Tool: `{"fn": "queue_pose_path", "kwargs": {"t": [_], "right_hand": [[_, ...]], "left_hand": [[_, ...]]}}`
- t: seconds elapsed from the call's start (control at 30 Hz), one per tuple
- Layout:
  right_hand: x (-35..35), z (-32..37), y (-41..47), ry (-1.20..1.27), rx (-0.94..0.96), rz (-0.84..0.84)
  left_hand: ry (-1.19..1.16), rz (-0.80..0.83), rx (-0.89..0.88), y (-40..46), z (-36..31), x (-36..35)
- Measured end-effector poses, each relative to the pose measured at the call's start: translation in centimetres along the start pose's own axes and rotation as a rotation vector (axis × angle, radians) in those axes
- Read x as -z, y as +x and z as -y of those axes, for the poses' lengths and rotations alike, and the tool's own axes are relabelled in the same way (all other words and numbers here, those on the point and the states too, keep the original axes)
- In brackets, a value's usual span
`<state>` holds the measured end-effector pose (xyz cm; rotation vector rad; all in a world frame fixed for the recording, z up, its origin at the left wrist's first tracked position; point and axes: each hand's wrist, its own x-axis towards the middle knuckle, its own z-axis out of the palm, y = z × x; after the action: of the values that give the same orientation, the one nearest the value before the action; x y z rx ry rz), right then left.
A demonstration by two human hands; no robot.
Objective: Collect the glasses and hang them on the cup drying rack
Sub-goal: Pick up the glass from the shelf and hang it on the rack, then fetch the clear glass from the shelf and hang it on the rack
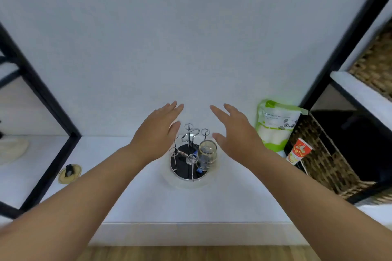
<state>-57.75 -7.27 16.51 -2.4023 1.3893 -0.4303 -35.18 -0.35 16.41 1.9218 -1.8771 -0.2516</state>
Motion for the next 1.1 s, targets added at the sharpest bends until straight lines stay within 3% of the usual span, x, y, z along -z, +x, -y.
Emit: {"fn": "queue_pose_path", "kwargs": {"t": [0.4,0.6,0.87,1.1], "right_hand": [[28.1,9.0,-9.5,0.068,0.145,-0.257],[38.6,12.4,-15.9,0.102,0.209,-0.398],[46.0,16.1,-24.5,0.123,0.223,-0.539],[45.6,16.7,-30.3,0.207,0.172,-0.562]], "left_hand": [[-0.102,-0.191,-0.173,-5.2,-21.2,25.5],[-0.124,-0.301,-0.237,-9.8,-28.9,34.6],[-0.210,-0.361,-0.302,-16.2,-33.4,39.3],[-0.312,-0.308,-0.382,-19.3,-35.9,38.3]]}}
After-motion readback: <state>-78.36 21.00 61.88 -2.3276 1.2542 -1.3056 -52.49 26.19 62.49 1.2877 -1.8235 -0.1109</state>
